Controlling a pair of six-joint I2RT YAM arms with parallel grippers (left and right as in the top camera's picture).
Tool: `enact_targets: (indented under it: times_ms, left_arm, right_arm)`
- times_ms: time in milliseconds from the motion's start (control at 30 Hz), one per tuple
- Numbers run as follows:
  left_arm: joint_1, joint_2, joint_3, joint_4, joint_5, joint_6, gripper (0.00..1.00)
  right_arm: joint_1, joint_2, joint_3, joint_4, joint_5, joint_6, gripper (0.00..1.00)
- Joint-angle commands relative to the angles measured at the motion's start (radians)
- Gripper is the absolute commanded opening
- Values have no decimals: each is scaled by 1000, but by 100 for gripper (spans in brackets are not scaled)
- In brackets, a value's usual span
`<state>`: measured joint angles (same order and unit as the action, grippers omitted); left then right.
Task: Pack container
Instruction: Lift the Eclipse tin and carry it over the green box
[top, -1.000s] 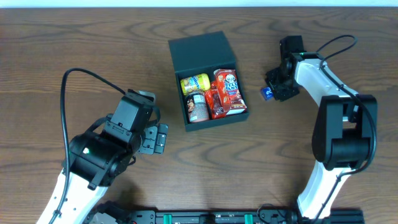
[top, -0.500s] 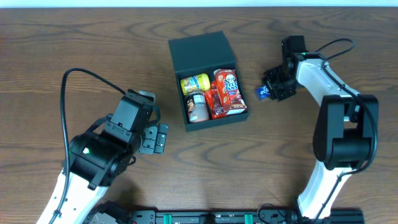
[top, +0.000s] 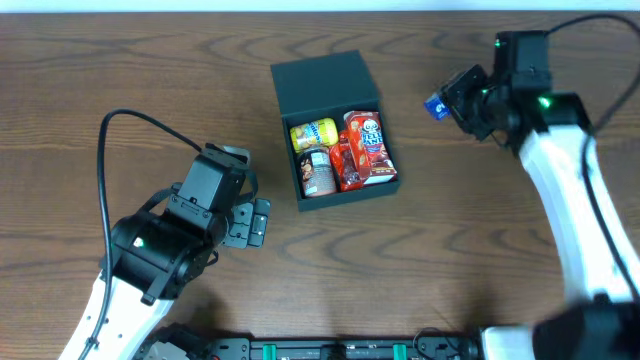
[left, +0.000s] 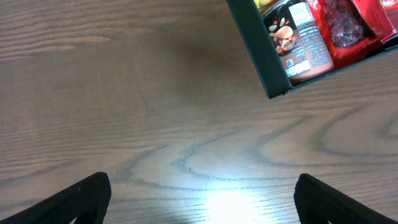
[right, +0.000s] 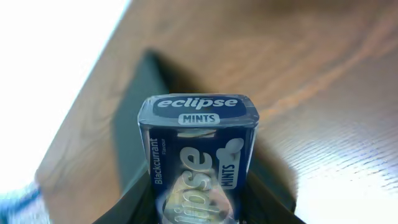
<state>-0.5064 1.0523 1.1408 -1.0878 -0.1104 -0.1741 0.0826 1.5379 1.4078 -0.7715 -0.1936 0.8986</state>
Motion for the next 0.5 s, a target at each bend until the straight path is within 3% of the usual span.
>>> enact_targets:
  times_ms: [0, 167, 467]
  left_arm:
    - [3, 2, -7, 2, 8, 21, 95]
    - [3, 2, -7, 1, 8, 20, 95]
    - [3, 2, -7, 0, 15, 20, 95]
  right_arm:
    - [76, -67, 4, -36, -48, -179, 2]
    - [214, -84, 4, -79, -214, -331, 2]
    - [361, 11, 31, -122, -223, -428, 2]
